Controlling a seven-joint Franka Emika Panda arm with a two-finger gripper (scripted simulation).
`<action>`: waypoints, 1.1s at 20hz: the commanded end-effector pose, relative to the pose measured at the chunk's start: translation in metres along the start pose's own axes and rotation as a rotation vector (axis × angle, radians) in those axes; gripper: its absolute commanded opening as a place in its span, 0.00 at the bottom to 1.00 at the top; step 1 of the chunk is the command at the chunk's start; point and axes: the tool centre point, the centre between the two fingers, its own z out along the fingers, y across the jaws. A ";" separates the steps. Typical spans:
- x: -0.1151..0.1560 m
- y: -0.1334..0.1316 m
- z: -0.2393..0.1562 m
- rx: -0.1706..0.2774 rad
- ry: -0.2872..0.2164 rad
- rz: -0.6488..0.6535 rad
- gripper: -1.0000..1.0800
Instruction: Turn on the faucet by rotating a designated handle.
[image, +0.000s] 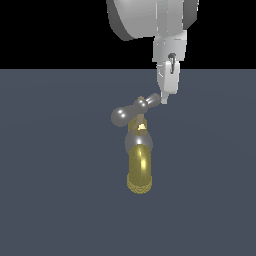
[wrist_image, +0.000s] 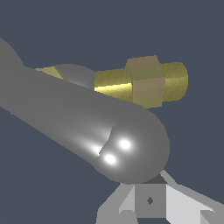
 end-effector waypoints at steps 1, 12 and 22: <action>0.054 0.003 -0.002 -0.001 0.018 -0.058 0.00; 0.063 0.006 -0.002 -0.003 0.001 -0.012 0.00; 0.109 -0.017 -0.003 -0.004 0.011 -0.041 0.00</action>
